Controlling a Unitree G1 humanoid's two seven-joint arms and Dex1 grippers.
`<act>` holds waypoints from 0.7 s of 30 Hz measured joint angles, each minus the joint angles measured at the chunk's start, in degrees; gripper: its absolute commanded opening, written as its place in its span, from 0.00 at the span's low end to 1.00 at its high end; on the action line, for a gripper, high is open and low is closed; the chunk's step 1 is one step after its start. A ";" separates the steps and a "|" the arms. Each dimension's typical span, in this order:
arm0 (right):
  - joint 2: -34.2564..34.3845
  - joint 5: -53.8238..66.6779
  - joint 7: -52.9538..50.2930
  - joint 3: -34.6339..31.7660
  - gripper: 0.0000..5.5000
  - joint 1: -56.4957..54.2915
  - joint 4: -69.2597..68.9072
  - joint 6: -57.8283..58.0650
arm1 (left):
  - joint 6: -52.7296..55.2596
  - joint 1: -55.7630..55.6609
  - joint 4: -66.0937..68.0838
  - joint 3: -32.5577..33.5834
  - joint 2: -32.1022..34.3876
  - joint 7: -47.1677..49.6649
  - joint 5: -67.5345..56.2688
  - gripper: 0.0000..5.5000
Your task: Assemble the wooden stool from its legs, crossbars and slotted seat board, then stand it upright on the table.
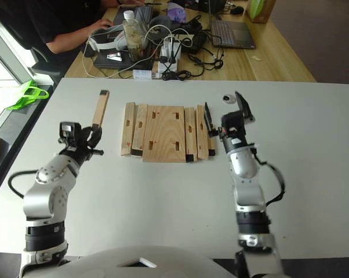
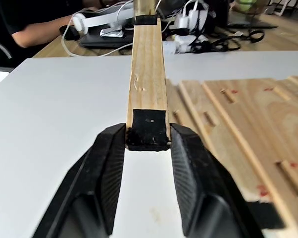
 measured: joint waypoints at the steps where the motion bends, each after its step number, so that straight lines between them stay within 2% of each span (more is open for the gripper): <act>1: -3.36 -4.47 1.29 2.49 0.78 -2.95 1.26 -4.29 | 2.94 -1.55 -2.59 -0.76 0.72 -1.16 -2.11 0.24; 4: -8.09 -15.27 1.75 8.55 0.78 -8.43 4.77 -13.48 | 11.83 -4.71 -7.04 -1.70 1.63 -2.82 -6.80 0.24; 9: -10.41 -27.68 -0.03 15.67 0.78 -15.55 8.15 -21.77 | 24.57 -10.40 -12.55 -3.13 1.88 -4.18 -14.17 0.24; 16: -10.62 -41.93 -7.88 20.30 0.78 -23.19 14.58 -19.99 | 33.33 -13.17 -15.78 -4.69 1.46 -3.62 -18.99 0.24; 21: -10.54 -43.98 -9.96 22.13 0.65 -24.34 16.91 -19.46 | 35.11 -14.55 -16.37 -4.29 1.06 -2.01 -19.66 0.24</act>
